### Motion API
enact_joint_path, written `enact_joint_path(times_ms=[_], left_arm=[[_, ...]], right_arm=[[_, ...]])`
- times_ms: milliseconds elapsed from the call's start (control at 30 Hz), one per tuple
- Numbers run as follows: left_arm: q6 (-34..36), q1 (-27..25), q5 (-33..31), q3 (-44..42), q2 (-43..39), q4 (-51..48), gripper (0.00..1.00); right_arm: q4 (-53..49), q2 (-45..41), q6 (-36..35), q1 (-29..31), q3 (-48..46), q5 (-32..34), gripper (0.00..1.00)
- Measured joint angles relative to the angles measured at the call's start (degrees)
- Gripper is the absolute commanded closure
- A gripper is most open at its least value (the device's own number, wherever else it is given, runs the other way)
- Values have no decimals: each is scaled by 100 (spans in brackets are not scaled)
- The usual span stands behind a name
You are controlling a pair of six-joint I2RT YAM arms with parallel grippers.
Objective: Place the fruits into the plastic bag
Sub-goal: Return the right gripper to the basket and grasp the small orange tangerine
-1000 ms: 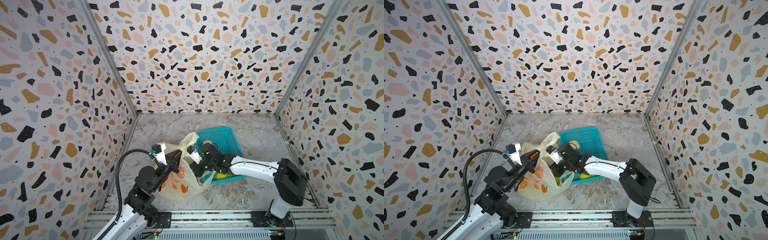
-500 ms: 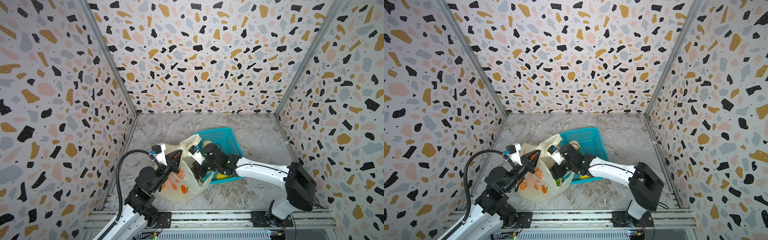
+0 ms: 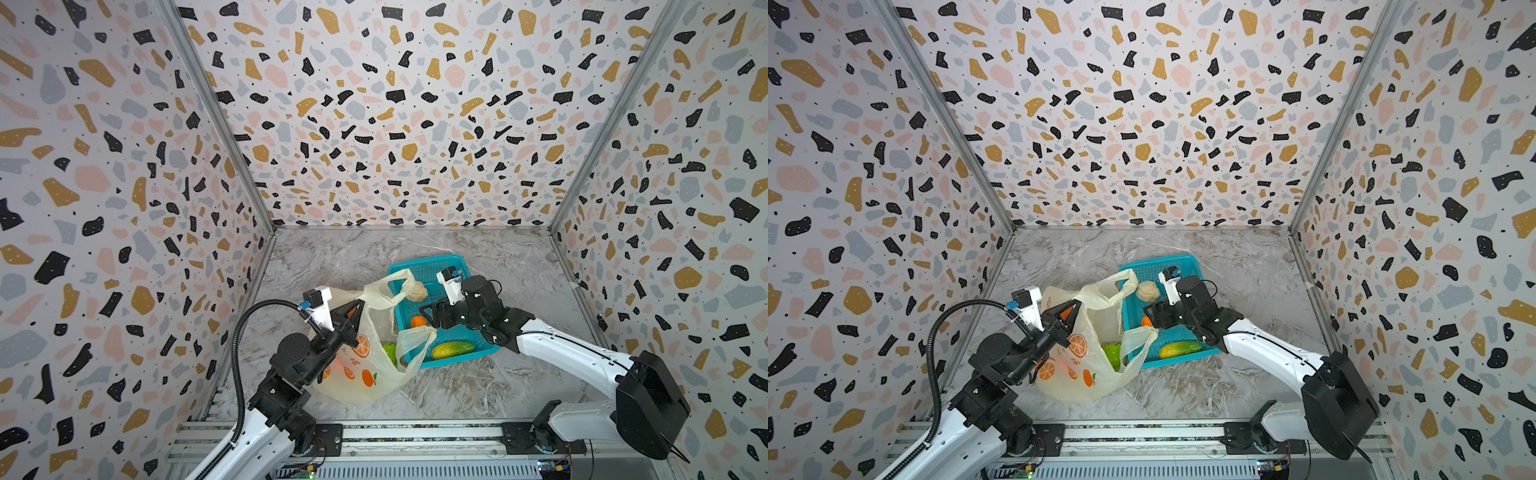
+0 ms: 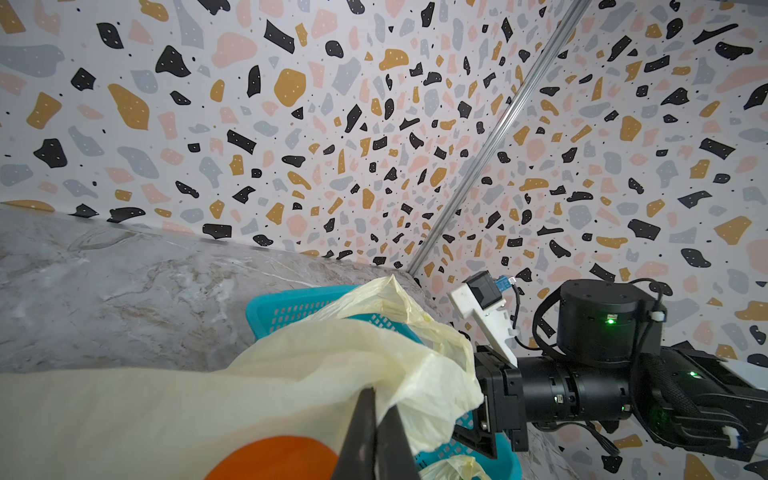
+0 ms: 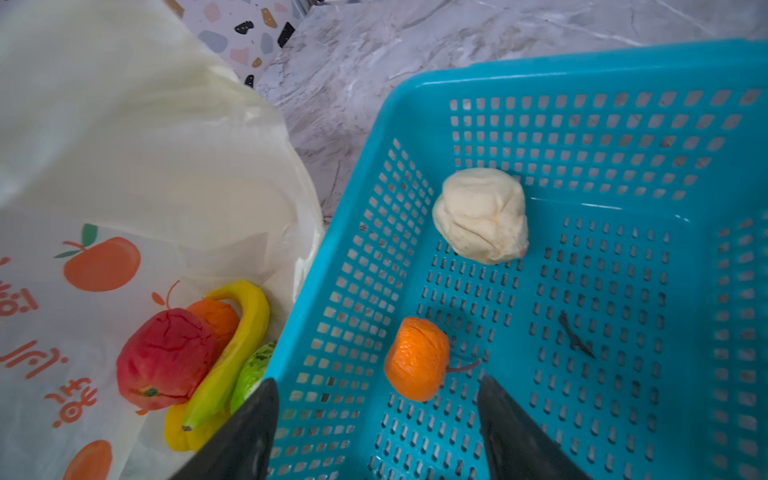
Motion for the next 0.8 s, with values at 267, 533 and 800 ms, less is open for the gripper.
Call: enact_joint_path(times_ms=[267,533,800], left_arm=[[0,0,0,0,-2,0,100],[0,0,-7,0,-98,-11,100],[0,0,-7,0,-87,-15,100]], right_arm=[[46,1008,105,-66,26,-426,25],[33,1674,101,4,299,-761,26],[59,2155,42,26,702,-778,36]])
